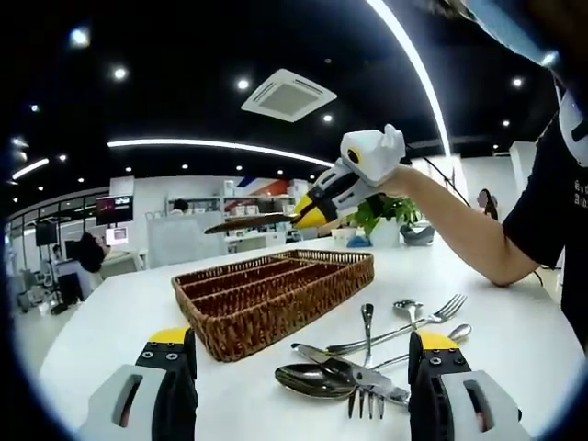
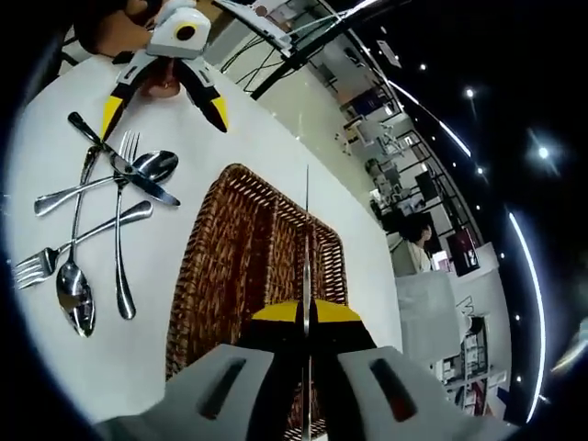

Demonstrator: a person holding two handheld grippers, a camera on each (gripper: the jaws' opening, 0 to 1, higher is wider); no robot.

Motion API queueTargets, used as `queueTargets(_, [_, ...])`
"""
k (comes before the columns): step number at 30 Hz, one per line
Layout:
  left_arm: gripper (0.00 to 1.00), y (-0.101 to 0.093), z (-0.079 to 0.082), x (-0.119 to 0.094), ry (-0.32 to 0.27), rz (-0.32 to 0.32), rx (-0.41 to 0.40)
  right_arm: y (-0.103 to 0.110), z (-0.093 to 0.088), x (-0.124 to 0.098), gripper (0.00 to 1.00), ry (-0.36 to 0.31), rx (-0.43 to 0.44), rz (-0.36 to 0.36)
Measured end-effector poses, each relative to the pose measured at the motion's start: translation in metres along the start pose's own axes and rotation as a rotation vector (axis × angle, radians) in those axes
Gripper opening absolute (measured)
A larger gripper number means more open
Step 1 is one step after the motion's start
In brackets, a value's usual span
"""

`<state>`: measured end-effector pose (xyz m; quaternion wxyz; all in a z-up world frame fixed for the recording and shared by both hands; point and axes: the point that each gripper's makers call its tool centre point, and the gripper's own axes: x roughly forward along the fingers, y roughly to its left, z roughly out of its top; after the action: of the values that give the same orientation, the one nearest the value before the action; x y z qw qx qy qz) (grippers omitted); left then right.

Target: Arrange the knives, forks, and spoons in their matching storage slots by inserting each utensil handle-first until every utensil is classified and aligned in the correct compartment

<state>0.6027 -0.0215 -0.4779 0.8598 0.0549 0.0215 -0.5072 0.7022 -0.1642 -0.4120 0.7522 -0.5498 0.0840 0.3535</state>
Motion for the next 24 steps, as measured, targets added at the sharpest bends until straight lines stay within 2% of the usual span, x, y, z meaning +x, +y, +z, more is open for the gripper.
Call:
queueTargets(3, [1.0,0.003,-0.0005,-0.0009,0.004,0.013,0.001,-0.0001,0.002,0.0023,0.02,-0.04,0.017,-0.007])
queueTargets(24, [1.0,0.0008,0.0005,0.0,0.008,0.001,-0.007,0.0077,-0.0076,0.0098,0.02,-0.015,0.02,0.016])
